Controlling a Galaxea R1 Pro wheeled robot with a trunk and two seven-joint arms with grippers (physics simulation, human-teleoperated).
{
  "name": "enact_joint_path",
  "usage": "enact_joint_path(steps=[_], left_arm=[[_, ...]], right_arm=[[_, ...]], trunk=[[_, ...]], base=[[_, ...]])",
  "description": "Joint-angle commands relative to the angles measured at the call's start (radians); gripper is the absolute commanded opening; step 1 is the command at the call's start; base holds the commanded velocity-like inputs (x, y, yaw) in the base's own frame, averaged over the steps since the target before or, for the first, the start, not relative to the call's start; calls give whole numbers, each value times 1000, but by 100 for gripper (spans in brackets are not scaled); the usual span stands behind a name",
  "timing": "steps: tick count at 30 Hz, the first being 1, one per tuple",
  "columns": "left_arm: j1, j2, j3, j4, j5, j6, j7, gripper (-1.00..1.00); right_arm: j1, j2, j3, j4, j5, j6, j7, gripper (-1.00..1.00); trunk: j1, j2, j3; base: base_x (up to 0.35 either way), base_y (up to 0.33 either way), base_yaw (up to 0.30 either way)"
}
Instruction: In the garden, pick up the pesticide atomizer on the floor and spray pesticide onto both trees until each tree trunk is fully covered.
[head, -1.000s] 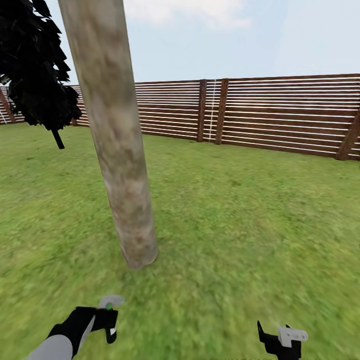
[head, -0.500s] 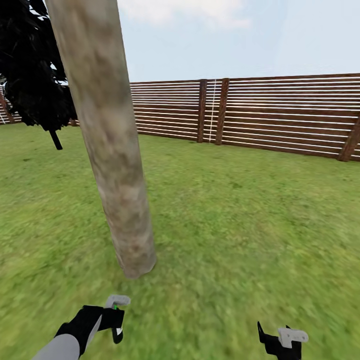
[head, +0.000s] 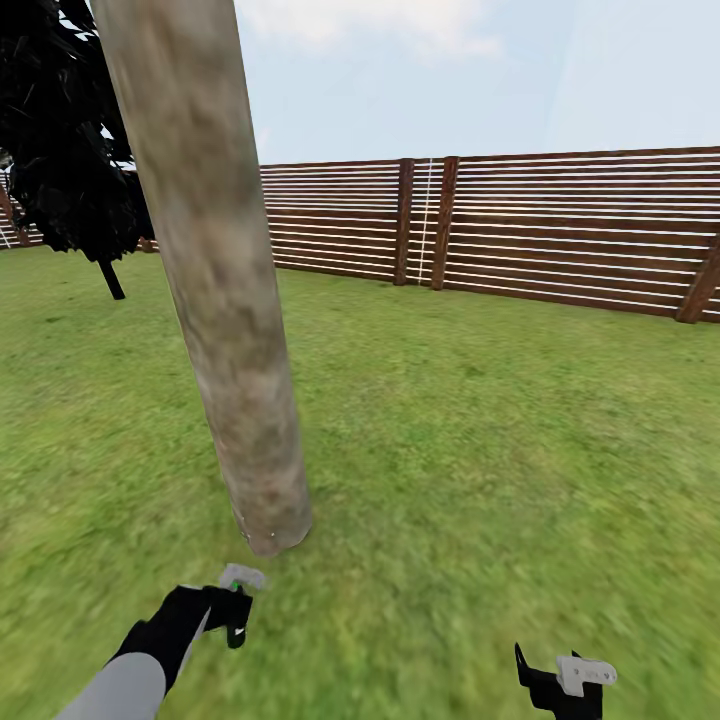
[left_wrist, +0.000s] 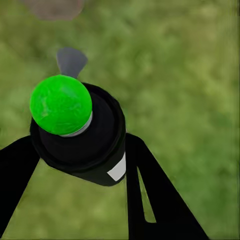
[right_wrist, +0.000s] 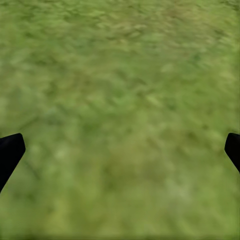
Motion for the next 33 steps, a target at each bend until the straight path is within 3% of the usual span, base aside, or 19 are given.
enact_joint_path(steps=[1,2,4,5,8,10,15,17,21,24,26,28,31,33], left_arm=[[-5,9,-6,-13,-3,21,-8,-100],[-11,45,-7,-36,-1,39,-13,-100],[-13,64,-8,-58,-2,49,-39,-100],[-13,62,-10,-64,-2,50,-42,-100],[-27,12,-17,-79,-3,55,-48,-100],[-48,0,-18,-81,-3,60,-48,-100],[-104,50,-10,-103,-1,103,-51,-100],[-107,40,-15,-108,-3,106,-51,-100],[-109,-6,-19,-109,-6,106,-51,-100],[-112,8,-18,-113,-5,107,-51,-100],[-115,40,-13,-138,-3,108,-51,-100],[-117,33,-16,-156,-3,112,-52,-100],[-119,-12,-20,-200,-3,157,-53,-100],[-119,-18,-21,-258,-2,175,-76,-100]], right_arm=[[-1,0,-8,1,1,-4,10,100],[-1,0,-8,1,1,-4,10,100],[-1,0,-8,1,1,-4,10,100],[-1,0,-8,1,1,-4,10,100],[-1,0,-8,1,1,-4,10,100],[-1,0,-8,2,2,-4,10,100],[-1,0,-8,2,2,-4,10,100],[-1,0,-8,2,2,-4,10,100],[-1,0,-8,2,2,-4,10,100],[-1,0,-8,2,2,-4,10,100],[-1,0,-8,2,2,-4,10,100],[-1,0,-8,2,2,-4,10,100],[-1,0,-8,5,2,-4,10,100],[-1,0,-8,28,2,-4,10,100]], trunk=[[0,0,-1],[0,0,-1],[0,0,-1],[0,0,-1],[0,0,-1],[0,0,-1],[0,0,-1],[0,0,-1],[0,0,-1],[0,0,-1],[0,0,-1],[0,0,-1],[0,0,-1],[0,0,-1]], base=[[0,0,0],[0,0,0],[-115,0,0],[-241,0,0],[-135,0,0],[-23,0,0],[-2,0,0],[0,0,0],[-48,0,0],[-231,0,0],[-45,0,0],[-8,0,0],[-2,0,0],[0,0,0]])
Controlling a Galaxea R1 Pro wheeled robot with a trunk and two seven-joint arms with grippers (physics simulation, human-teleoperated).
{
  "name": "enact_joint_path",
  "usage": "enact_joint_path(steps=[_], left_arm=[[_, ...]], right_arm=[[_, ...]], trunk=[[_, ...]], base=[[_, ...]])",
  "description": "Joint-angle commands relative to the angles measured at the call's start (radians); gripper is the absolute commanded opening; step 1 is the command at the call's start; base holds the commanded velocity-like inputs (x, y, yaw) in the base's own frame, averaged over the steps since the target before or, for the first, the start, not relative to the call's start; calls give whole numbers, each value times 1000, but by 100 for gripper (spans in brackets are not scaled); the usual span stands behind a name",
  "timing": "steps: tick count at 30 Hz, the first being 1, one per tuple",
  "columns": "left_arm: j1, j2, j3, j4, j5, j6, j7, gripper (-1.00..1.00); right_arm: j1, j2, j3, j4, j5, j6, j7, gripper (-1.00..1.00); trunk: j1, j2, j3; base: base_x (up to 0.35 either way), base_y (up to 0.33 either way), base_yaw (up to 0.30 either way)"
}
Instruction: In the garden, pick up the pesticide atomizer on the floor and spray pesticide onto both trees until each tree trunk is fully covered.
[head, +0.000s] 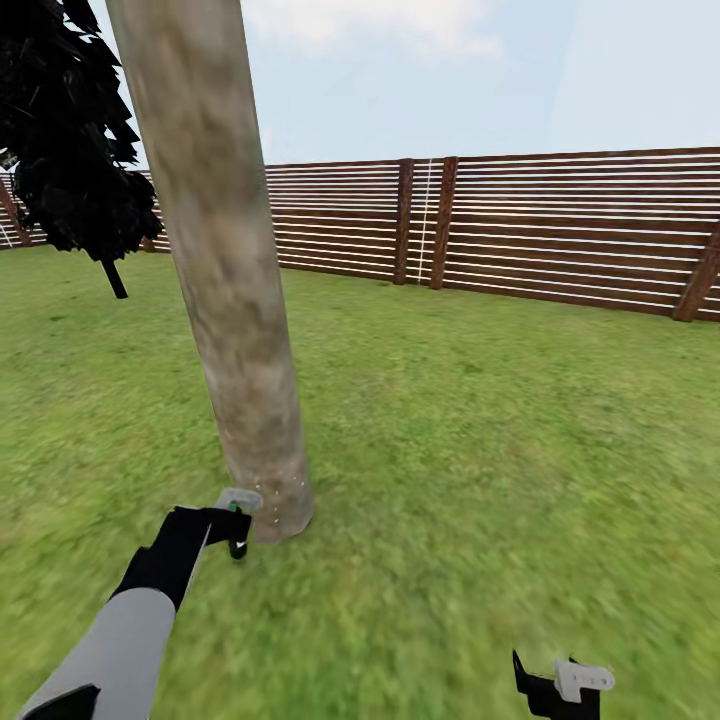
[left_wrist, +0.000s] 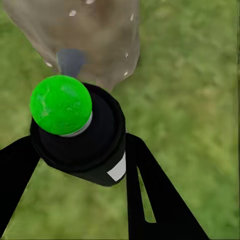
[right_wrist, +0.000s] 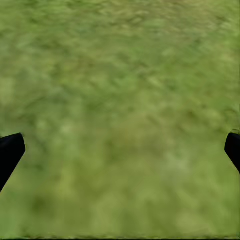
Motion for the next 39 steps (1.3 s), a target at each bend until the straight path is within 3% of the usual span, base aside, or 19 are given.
enact_joint_path(steps=[1,3,6,7,9,11,13,17,21,24,27,31,34,36,39], left_arm=[[-1,5,7,-28,-13,25,-49,-100],[-13,37,5,-95,-18,94,-151,-100],[-17,38,-9,-155,-22,127,-195,-100],[-18,34,-42,-161,-22,138,-199,-100],[-19,29,-154,-189,-16,206,-202,-100],[-21,38,-184,-225,-13,240,-204,-100],[-32,51,-191,-240,-15,252,-205,-100],[-46,117,-191,-245,-12,270,-218,-100],[-86,151,-191,-246,-20,302,-313,-100],[-116,162,-194,-246,-23,336,-324,-100],[-112,164,-200,-244,-26,350,-325,-100],[-43,162,-204,-220,-24,341,-323,-100],[-25,163,-199,-228,-26,325,-325,-100],[-33,165,-195,-234,-27,332,-325,-100],[-104,177,-193,-268,-27,360,-326,-100]], right_arm=[[-1,0,-9,8,0,-4,10,100],[-1,0,-9,14,0,-4,10,100],[-1,0,-9,16,0,-4,10,100],[-1,0,-9,16,0,-4,10,100],[-1,0,-9,16,0,-4,10,100],[-1,0,-9,16,0,-4,10,100],[-1,0,-9,16,0,-4,10,100],[-1,0,-9,16,0,-4,10,100],[-1,0,-9,16,0,-4,10,100],[-1,0,-9,16,0,-4,10,100],[-1,0,-9,16,0,-4,10,100],[-1,0,-9,16,0,-4,10,100],[-1,0,-9,16,0,-4,10,100],[-1,0,-9,16,0,-4,10,100],[-1,0,-9,16,0,-4,10,100]], trunk=[[0,0,-1],[0,0,-1],[0,0,-1],[0,0,-1],[0,0,-1],[0,0,-1],[0,0,-1],[0,0,-1],[0,0,-1],[0,0,-1],[0,0,-1],[0,0,-1],[0,0,-1],[0,0,-1],[0,0,-1]], base=[[0,0,0],[0,0,0],[0,0,0],[0,0,0],[0,0,0],[0,0,0],[0,0,0],[0,0,0],[0,0,0],[0,0,0],[0,0,0],[0,0,0],[0,0,0],[0,0,0],[0,0,0]])
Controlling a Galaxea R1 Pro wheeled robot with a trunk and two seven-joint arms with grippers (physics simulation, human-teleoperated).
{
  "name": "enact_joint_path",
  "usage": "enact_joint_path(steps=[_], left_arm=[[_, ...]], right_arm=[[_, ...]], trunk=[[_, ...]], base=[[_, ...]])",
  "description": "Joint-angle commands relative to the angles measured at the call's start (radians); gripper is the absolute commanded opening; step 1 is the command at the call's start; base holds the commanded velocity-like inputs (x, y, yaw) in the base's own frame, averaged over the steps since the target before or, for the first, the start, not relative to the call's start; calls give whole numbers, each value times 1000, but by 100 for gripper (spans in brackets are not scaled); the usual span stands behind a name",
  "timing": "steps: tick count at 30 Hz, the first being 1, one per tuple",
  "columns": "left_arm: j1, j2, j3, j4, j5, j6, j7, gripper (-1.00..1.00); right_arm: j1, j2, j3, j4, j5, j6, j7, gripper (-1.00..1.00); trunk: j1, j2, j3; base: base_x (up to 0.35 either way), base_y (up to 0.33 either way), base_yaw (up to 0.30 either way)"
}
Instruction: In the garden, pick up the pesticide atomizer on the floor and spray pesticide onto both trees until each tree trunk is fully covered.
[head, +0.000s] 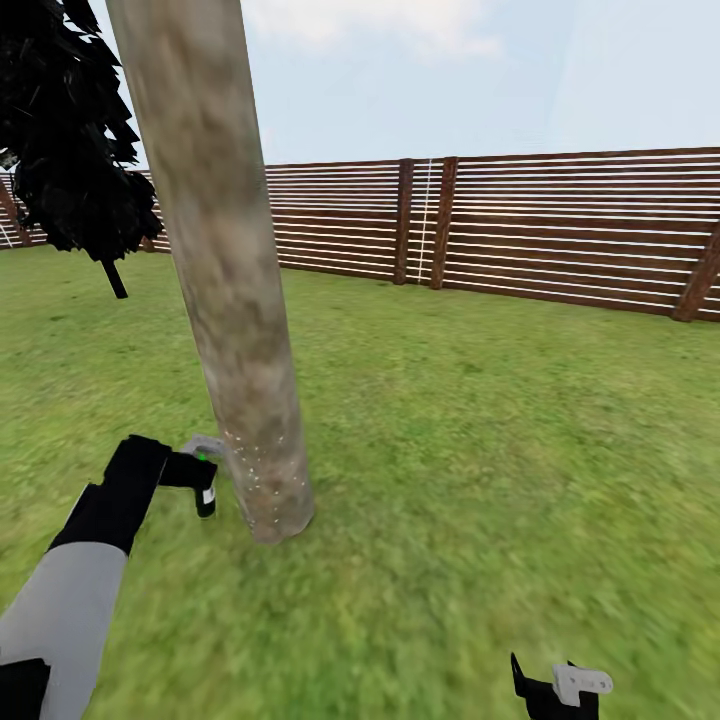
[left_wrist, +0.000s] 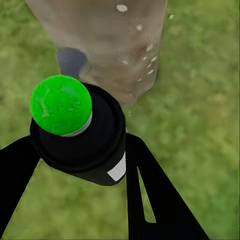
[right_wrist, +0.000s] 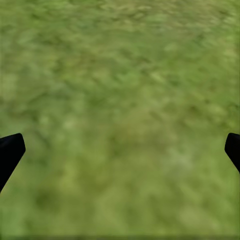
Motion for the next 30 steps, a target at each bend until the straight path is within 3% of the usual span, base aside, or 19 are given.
enact_joint_path(steps=[1,4,7,10,14,17,24,30], left_arm=[[-15,1,1,-5,-11,22,-10,-100],[-40,2,-4,-19,-11,61,-11,-100],[-26,3,-9,-14,-13,56,-7,-100],[92,8,-10,-5,-13,29,-3,-100],[144,18,2,-4,-13,-15,1,-100],[147,32,5,-9,-13,-15,2,-100],[144,35,4,-14,-13,-15,5,-100],[239,20,1,7,1,-27,114,-100]], right_arm=[[-1,0,-8,1,0,-4,10,100],[-1,0,-8,1,0,-4,10,100],[-1,0,-8,1,0,-4,10,100],[-1,0,-8,0,0,-4,10,100],[-1,-1,-8,0,0,-4,11,100],[-1,-5,-8,0,0,-4,11,100],[-1,-6,-8,-1,0,-4,11,100],[-1,-6,-8,-1,0,-3,11,100]], trunk=[[0,0,-1],[0,0,-1],[0,0,-1],[0,0,-1],[0,0,-1],[0,0,-1],[0,0,-1],[0,0,-1]], base=[[0,0,0],[0,0,0],[0,0,0],[0,0,0],[123,60,0],[190,128,0],[18,12,0],[0,0,0]])
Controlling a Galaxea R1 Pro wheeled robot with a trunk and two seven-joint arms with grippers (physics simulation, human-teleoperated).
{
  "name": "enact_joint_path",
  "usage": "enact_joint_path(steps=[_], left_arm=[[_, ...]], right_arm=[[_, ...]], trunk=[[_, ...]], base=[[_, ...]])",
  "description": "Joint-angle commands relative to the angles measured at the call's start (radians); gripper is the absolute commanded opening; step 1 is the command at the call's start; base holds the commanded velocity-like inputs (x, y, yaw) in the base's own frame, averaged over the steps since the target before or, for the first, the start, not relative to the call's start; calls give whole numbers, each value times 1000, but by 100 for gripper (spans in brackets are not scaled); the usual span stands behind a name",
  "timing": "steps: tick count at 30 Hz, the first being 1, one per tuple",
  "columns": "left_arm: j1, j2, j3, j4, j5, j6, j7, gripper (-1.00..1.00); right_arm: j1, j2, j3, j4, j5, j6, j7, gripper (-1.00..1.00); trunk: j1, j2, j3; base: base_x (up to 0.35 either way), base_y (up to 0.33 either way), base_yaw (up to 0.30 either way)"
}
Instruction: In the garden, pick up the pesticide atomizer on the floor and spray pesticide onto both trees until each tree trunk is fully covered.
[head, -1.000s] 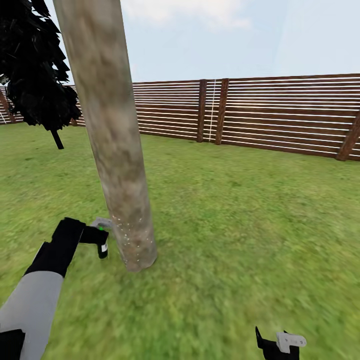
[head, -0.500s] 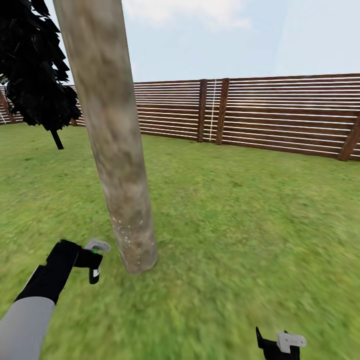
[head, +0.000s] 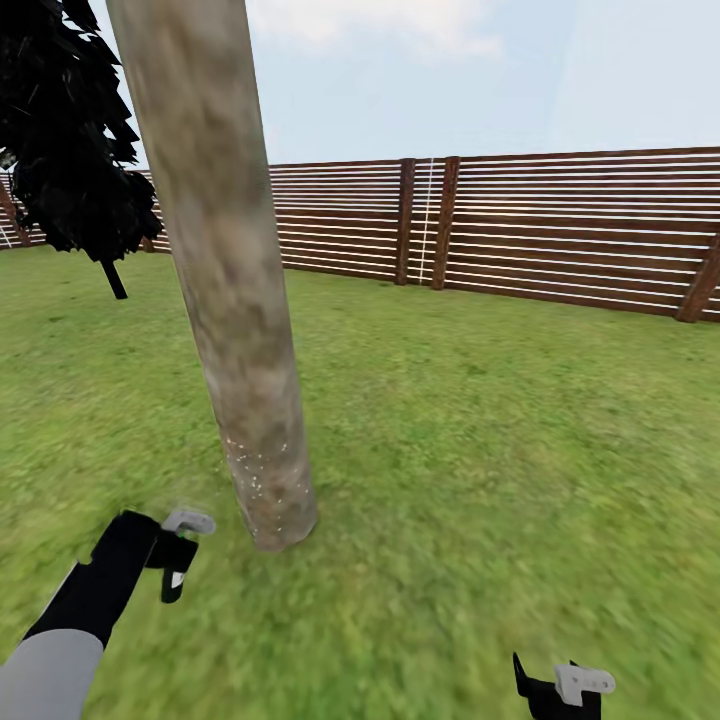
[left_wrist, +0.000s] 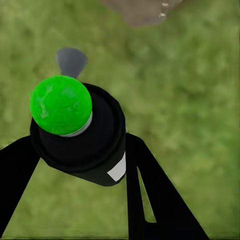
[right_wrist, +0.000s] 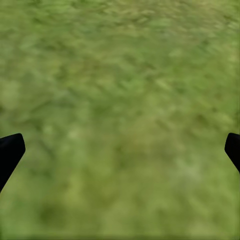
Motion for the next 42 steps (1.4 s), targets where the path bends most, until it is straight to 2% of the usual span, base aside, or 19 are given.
enact_joint_path(steps=[1,4,8,9,10,12,14,16,21,27,31,42], left_arm=[[2,-1,2,-1,-9,2,-8,-100],[6,-8,7,11,-5,5,1,-100],[6,-51,11,144,7,2,14,-100],[7,-54,39,165,39,-19,24,-100],[7,-54,87,171,68,-48,38,-100],[7,-55,159,177,88,-77,96,-100],[7,-56,183,205,95,-88,167,-100],[7,-58,188,229,96,-90,196,-100],[7,-60,190,268,97,-92,206,-100],[7,-93,190,271,89,-96,207,-100],[7,-94,188,269,88,-96,207,-100],[7,-93,187,266,89,-96,207,-100]], right_arm=[[-1,0,-8,0,0,-4,10,100],[-1,0,-8,0,0,-4,10,100],[-1,0,-8,0,0,-4,10,100],[-1,0,-8,0,0,-4,10,100],[-1,0,-8,0,0,-4,10,100],[-1,0,-8,0,0,-4,10,100],[-1,0,-8,0,0,-4,10,100],[-1,0,-8,0,0,-4,10,100],[-1,0,-8,0,0,-4,10,100],[-1,0,-8,0,0,-4,10,100],[-1,0,-8,0,0,-4,8,100],[-1,0,-8,0,0,-4,8,100]], trunk=[[0,0,-1],[0,0,-1],[0,0,-1],[0,0,-1],[0,0,-1],[0,0,-1],[0,0,-1],[0,0,-1],[0,0,-1],[0,0,-1],[0,0,-1],[0,0,-1]], base=[[0,0,0],[0,0,0],[0,0,0],[0,0,0],[0,0,0],[0,0,0],[0,-53,0],[7,-206,0],[81,-259,0],[102,-268,0],[13,-273,42],[0,-276,259]])
